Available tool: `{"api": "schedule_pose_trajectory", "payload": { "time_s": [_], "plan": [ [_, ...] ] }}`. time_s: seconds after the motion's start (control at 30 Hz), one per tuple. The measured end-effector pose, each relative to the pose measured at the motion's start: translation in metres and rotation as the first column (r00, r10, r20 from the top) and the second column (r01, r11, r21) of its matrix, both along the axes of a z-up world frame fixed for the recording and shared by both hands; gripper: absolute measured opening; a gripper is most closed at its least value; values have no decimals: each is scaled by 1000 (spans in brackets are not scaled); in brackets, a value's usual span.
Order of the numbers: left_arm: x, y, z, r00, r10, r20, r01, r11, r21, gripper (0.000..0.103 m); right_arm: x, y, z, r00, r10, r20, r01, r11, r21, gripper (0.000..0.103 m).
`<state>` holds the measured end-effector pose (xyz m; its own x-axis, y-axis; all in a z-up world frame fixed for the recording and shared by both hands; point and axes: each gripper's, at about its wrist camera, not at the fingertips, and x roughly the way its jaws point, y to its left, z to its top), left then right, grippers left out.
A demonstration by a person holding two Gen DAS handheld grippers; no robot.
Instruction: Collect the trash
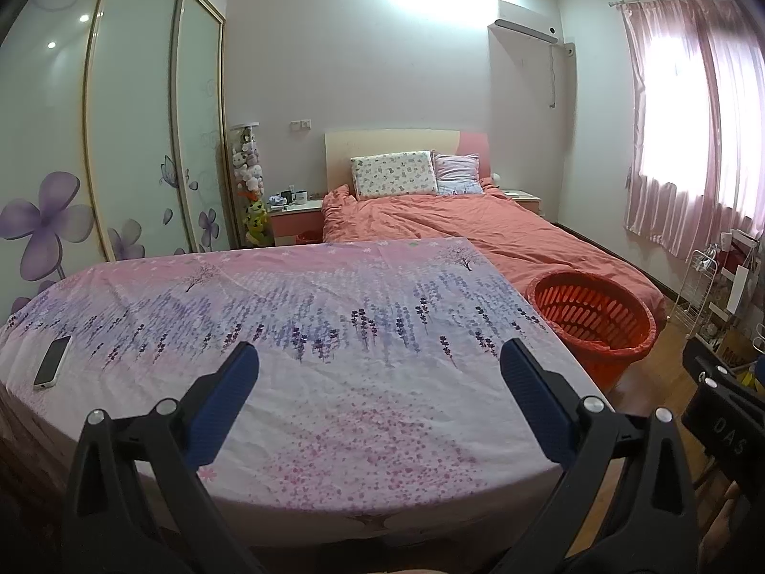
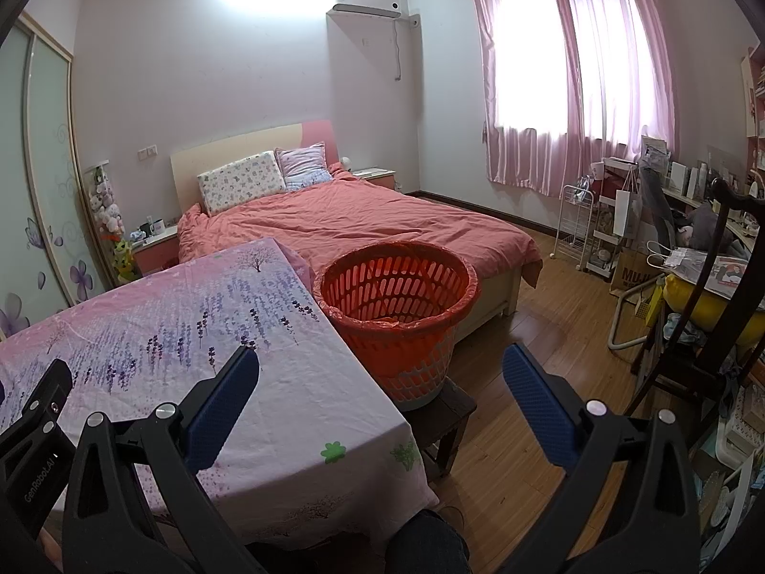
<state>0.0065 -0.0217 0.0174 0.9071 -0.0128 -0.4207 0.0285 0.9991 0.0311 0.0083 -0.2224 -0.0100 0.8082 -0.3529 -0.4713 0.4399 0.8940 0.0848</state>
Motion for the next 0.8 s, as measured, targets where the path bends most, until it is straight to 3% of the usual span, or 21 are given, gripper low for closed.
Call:
{"api": "schedule_pose_trajectory", "payload": {
  "time_s": [0.8],
  "plan": [
    [0, 2, -4, 1000, 5, -12, -6, 1000, -4, 99, 0, 1, -1, 1000, 0, 0, 0, 1000, 0, 101]
  ]
}}
